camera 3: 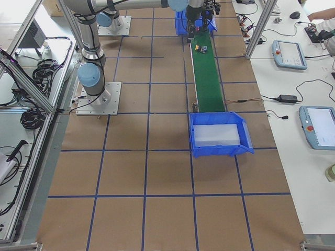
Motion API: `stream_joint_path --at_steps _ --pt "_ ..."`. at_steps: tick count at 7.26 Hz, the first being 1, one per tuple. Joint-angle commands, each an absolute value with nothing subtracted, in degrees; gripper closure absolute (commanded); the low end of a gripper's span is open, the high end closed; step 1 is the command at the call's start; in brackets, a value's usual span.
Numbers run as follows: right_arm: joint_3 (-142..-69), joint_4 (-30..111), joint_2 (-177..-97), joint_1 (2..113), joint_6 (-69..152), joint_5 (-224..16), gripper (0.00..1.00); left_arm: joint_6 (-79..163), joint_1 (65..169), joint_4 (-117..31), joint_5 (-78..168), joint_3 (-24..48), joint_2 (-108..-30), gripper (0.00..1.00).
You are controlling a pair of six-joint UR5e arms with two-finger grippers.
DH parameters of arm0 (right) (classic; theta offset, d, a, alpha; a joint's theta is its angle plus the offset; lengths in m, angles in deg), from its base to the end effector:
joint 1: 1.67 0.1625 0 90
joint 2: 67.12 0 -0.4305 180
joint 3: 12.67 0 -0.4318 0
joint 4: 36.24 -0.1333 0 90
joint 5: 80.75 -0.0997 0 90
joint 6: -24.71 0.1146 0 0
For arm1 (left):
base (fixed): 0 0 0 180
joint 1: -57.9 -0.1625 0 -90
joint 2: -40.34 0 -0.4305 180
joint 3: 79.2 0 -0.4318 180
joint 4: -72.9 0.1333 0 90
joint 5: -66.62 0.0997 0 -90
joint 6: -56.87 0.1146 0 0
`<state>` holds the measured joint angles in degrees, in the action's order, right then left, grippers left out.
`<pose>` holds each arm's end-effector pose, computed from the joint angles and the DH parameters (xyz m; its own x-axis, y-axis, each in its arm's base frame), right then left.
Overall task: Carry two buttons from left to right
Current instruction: 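Carry the red button onto the conveyor belt and release it, then raise the left gripper back over the bin while the belt carries buttons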
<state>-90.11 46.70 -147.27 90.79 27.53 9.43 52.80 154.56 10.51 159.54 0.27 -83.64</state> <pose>0.1584 -0.5894 0.4852 -1.0000 0.0059 0.0069 0.0064 0.9971 0.0756 -0.2129 -0.7247 0.2407 -0.9981 0.0416 -0.0455 0.0449 0.9961 -0.0760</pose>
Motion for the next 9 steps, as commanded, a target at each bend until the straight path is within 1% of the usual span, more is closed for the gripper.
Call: stream_joint_path --at_steps 1,2,3,4,5,6,7,8,9 --pt "-90.10 46.73 -147.27 90.79 27.53 9.43 0.00 52.65 154.58 9.36 159.60 0.95 -84.02 0.51" --pt "-90.10 46.64 -147.27 90.79 27.44 9.43 0.00 52.65 154.66 5.00 159.52 0.78 -84.03 0.50" --pt "-90.10 46.64 -147.27 90.79 27.53 9.43 0.00 52.65 154.66 4.18 159.52 0.17 -83.94 0.37" --pt "-90.10 46.73 -147.27 90.79 27.53 9.43 0.00 52.65 154.40 4.43 159.26 0.07 -83.59 0.09" --pt "-90.10 46.64 -147.27 90.79 27.53 9.43 0.00 52.65 154.57 4.69 158.82 0.07 -82.11 0.00" --pt "-90.10 46.73 -147.27 90.79 27.53 9.43 0.00 53.08 155.27 4.70 158.55 0.16 -78.70 0.00" --pt "-90.10 46.73 -147.27 90.79 27.53 9.43 0.00 53.35 155.37 3.57 158.20 0.86 -73.53 0.00" --pt "-90.10 46.64 -147.27 90.79 27.44 9.43 0.00 53.35 155.19 -2.54 157.85 1.47 -67.04 0.00" --pt "-90.10 46.64 -147.27 90.79 27.44 9.43 0.00 53.35 154.93 -6.86 157.93 1.48 -63.06 0.00"
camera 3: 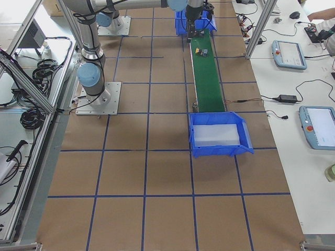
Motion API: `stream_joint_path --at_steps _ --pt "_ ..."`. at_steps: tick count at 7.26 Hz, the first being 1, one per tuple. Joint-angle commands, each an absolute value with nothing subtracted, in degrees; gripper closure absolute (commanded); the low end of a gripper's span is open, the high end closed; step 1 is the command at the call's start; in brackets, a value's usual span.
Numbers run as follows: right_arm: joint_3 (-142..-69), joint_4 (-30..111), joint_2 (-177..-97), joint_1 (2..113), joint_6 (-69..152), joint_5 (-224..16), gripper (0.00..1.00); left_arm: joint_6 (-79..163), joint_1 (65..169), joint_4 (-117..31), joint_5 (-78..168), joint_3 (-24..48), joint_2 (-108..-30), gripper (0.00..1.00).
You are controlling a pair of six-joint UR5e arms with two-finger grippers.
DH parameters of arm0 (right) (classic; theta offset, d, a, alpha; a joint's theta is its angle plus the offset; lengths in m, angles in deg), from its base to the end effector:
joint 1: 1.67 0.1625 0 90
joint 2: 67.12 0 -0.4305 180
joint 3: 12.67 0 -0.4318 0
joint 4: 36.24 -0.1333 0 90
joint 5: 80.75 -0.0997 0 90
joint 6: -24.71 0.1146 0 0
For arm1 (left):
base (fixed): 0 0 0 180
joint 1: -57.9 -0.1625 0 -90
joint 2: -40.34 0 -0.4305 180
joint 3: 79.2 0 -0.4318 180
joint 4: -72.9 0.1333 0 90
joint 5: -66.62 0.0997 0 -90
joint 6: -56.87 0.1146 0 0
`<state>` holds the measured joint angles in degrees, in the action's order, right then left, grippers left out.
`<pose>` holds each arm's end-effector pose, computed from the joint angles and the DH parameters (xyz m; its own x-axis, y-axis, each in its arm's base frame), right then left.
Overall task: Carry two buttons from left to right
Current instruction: 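Raise the left gripper back over the bin while the belt carries buttons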
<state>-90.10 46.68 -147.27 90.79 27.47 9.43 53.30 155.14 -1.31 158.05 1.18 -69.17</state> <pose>0.1584 -0.5894 0.4853 -1.0000 0.0049 0.0068 0.0054 0.9971 0.0758 -0.2151 -0.6582 0.3904 -0.9979 0.0618 -0.0184 0.0633 0.9925 -0.1041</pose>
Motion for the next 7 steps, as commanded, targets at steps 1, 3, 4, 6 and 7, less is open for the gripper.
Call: stream_joint_path --at_steps 1,3,4,6,7 --pt "-90.10 46.64 -147.27 90.79 27.44 9.43 0.00 53.44 154.67 -9.86 158.02 3.05 -60.06 0.00" --pt "-90.10 46.64 -147.27 90.79 27.44 9.43 0.00 55.88 152.74 -9.45 157.50 7.87 -57.32 0.00" --pt "-90.10 46.64 -147.27 90.79 27.53 9.43 0.00 56.25 152.38 -9.37 157.58 8.94 -56.96 0.00" --pt "-90.10 46.64 -147.27 90.79 27.53 9.43 0.00 56.34 152.82 -9.10 157.58 8.95 -56.70 0.00" --pt "-90.10 46.64 -147.27 90.79 27.53 9.43 0.00 56.25 152.73 -9.10 157.76 9.04 -56.69 0.00"
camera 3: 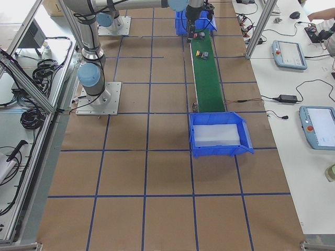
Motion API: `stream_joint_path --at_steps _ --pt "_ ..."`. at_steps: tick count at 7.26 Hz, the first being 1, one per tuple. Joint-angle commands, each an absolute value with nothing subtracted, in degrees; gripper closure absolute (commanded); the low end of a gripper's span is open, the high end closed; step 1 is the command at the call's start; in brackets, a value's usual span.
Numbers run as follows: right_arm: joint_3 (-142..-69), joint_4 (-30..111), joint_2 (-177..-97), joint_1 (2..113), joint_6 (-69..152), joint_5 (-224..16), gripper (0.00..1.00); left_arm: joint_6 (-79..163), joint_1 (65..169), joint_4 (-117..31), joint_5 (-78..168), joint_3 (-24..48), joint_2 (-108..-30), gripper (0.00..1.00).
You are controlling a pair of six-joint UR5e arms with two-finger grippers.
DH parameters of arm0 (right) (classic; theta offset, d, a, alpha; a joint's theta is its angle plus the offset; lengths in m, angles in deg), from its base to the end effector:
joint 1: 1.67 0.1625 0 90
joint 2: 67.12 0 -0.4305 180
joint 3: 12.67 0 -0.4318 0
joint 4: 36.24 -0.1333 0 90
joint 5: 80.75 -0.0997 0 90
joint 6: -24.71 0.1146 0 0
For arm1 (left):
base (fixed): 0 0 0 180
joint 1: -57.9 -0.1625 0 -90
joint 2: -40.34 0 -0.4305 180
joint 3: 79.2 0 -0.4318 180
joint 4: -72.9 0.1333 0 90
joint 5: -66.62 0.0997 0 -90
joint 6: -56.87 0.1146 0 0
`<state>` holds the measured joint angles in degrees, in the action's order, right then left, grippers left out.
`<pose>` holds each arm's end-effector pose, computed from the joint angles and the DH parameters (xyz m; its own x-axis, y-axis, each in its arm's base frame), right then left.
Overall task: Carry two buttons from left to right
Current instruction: 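Raise the left gripper back over the bin while the belt carries buttons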
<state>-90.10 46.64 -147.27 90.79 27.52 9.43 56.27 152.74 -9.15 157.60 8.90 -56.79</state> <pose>0.1584 -0.5893 0.4852 -1.0000 0.0057 0.0069 0.0062 0.9971 0.0765 -0.1805 -0.5753 0.4406 -0.9972 0.0731 -0.0166 0.0738 0.9961 -0.0476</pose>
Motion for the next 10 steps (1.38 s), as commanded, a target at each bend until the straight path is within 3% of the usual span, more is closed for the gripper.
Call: stream_joint_path --at_steps 1,10 --pt "-90.10 46.73 -147.27 90.79 27.44 9.43 0.00 56.25 152.90 -8.75 158.19 8.95 -56.61 0.00" --pt "-92.38 47.43 -147.80 89.38 26.91 9.34 0.00 56.25 152.38 -8.31 158.29 9.13 -55.82 0.00"
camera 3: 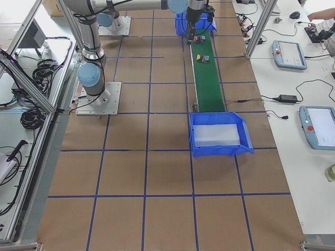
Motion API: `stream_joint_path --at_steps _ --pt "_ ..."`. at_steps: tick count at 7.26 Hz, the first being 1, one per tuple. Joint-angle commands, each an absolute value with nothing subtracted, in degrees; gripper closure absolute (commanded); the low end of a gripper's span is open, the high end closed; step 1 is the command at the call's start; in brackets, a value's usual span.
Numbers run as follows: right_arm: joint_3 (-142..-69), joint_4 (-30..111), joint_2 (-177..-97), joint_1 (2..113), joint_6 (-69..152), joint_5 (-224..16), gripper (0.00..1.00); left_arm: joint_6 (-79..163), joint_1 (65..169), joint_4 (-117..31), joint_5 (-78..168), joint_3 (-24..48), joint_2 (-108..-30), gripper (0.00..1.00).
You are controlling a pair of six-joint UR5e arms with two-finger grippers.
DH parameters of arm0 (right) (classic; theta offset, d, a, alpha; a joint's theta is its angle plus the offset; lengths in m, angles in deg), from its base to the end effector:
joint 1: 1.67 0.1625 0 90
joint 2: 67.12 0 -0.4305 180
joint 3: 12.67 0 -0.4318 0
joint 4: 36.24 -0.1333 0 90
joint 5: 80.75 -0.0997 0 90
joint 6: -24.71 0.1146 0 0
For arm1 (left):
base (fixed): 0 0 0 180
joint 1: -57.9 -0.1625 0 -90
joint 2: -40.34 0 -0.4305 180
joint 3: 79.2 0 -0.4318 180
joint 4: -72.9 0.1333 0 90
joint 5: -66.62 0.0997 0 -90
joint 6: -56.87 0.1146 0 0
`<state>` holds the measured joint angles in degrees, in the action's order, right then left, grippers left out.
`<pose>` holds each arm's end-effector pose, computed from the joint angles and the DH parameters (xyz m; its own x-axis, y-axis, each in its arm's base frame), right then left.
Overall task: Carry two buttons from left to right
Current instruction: 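Raise the left gripper back over the bin while the belt carries buttons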
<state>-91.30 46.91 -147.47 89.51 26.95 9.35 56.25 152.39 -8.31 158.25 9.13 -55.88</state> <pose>0.1453 -0.5900 0.4768 -0.9998 0.0182 0.0052 0.0186 0.9958 0.0893 -0.1754 -0.5730 0.4493 -0.9975 0.0654 -0.0276 0.0673 0.9950 -0.0742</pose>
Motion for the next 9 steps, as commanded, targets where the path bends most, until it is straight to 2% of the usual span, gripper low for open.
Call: stream_joint_path --at_steps 1,6,9 --pt "-92.48 47.69 -147.63 89.38 26.82 9.34 0.00 56.25 152.38 -8.31 158.29 9.13 -55.82 0.00" --pt "-90.90 52.61 -145.26 86.40 25.68 8.46 0.00 56.25 152.29 -8.31 158.11 9.13 -55.82 0.00" --pt "-88.63 64.12 -135.44 86.92 25.33 7.58 0.00 56.25 152.29 -8.31 158.11 9.13 -55.82 0.00"
